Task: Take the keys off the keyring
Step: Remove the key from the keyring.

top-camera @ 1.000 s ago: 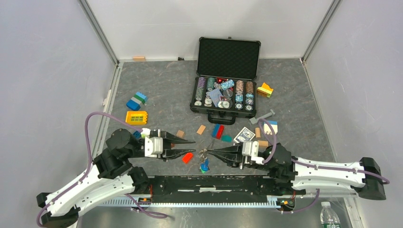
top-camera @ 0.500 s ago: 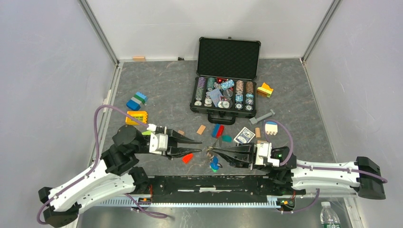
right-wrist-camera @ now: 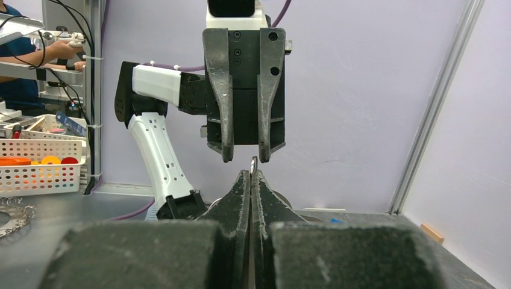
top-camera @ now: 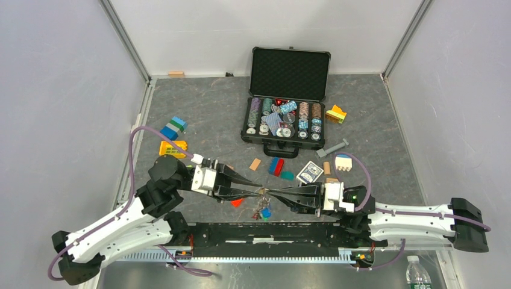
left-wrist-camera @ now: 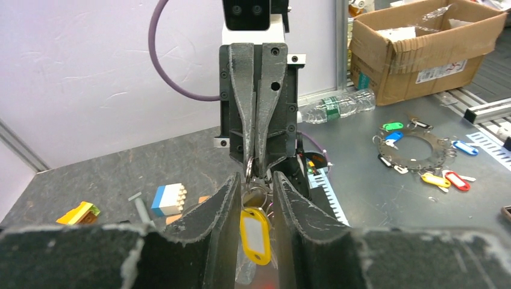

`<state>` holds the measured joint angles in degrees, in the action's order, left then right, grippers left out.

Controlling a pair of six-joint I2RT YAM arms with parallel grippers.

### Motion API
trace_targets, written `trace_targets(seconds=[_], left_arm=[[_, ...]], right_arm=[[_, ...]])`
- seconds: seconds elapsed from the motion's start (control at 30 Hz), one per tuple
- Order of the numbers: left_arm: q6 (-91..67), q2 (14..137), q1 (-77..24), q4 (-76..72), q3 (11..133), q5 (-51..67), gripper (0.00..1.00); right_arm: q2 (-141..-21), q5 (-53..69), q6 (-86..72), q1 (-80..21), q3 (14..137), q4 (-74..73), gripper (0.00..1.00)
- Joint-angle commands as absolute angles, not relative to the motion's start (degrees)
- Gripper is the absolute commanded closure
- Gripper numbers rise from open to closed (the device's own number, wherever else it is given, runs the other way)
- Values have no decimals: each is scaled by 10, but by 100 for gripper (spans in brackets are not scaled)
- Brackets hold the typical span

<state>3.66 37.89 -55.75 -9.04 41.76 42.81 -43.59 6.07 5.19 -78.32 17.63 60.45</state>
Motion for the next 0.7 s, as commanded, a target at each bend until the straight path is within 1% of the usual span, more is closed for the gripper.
trace_targets(seconds=[0.0,0.17,0.5,0.6,0.67], left_arm=[[6,386,-558,-124,418,464,66],[5,393,-558,-124,417,466,64],[5,407,-559,-124,417,452,65],[5,412,-558,-124,419,453,70],[5,413,-558,-124,419,454,79]], right_arm=[[-435,69,47,-782,190,651,100],[-437,73,47,-782,193,650,100],[-433,83,48,-782,194,648,100],[-433,84,48,-782,193,647,100],[-433,82,49,-782,193,648,100]])
